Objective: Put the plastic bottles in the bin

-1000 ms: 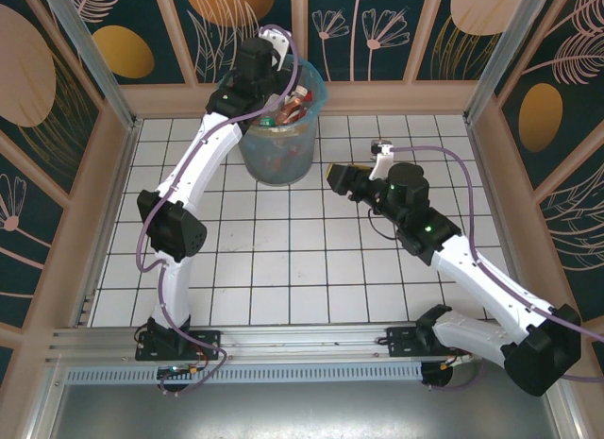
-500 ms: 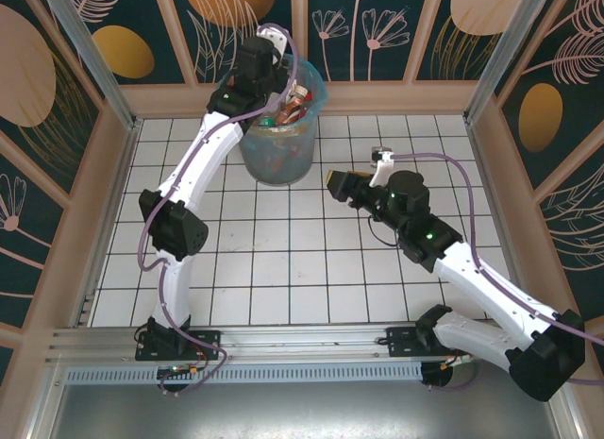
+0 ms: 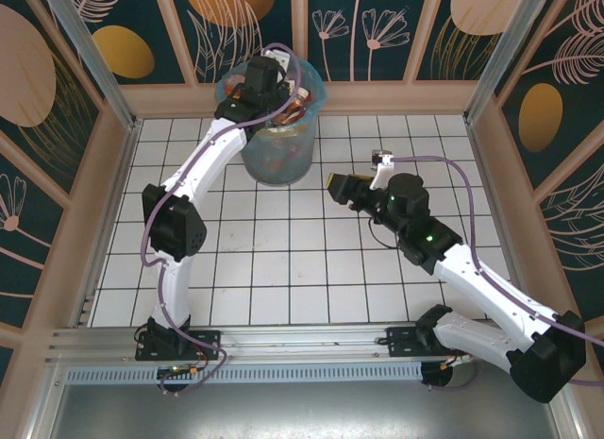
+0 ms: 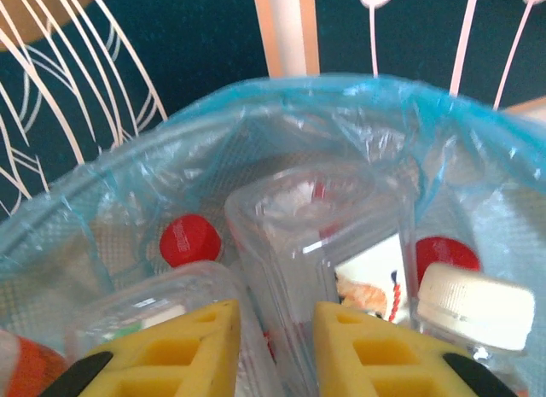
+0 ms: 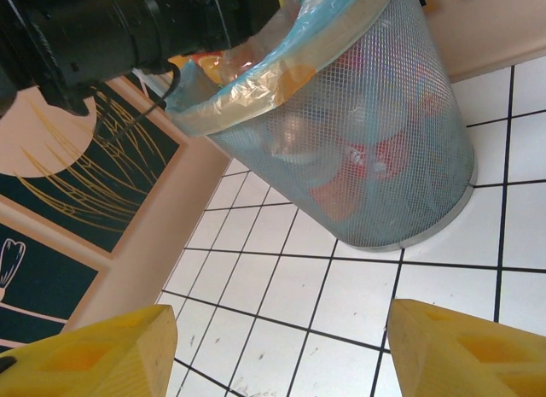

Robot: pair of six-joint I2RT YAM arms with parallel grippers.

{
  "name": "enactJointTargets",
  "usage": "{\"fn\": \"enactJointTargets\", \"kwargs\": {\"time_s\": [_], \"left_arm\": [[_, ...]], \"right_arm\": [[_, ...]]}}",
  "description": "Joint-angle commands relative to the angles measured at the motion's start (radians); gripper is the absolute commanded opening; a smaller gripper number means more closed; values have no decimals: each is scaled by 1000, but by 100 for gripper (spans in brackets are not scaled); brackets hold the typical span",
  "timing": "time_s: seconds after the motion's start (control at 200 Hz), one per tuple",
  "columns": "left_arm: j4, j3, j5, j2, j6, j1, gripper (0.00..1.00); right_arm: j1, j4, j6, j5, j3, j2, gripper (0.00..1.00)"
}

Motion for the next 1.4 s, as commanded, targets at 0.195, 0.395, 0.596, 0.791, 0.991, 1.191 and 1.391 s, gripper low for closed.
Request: {"fn": "enactJointTargets", "kwargs": {"time_s": [0.195, 0.395, 0.596, 0.791, 0.991, 1.191, 1.391], "left_arm": [[82, 38, 84, -239, -51, 8, 46], [415, -610, -33, -680, -95, 8, 55], [655, -1231, -310, -1024, -104, 8, 59], [872, -1628, -512, -1109, -103, 9, 60], [1096, -1820, -501, -1016, -125, 98, 63], [1264, -1877, -302, -842, -113, 238, 66], [1412, -1900, -46, -739, -16, 303, 66]], "right_arm": [[10, 10, -16, 37, 47, 33, 69], [5, -20, -124, 177, 100, 65, 72], [-95, -53, -227, 424, 83, 80, 79], [-291, 188, -306, 435, -122, 53, 83], [-333, 582, -587, 542, -380, 102, 96], [-421, 1079, -640, 431, -613, 275, 99], [-532, 1409, -668, 218, -712, 458, 99]]}}
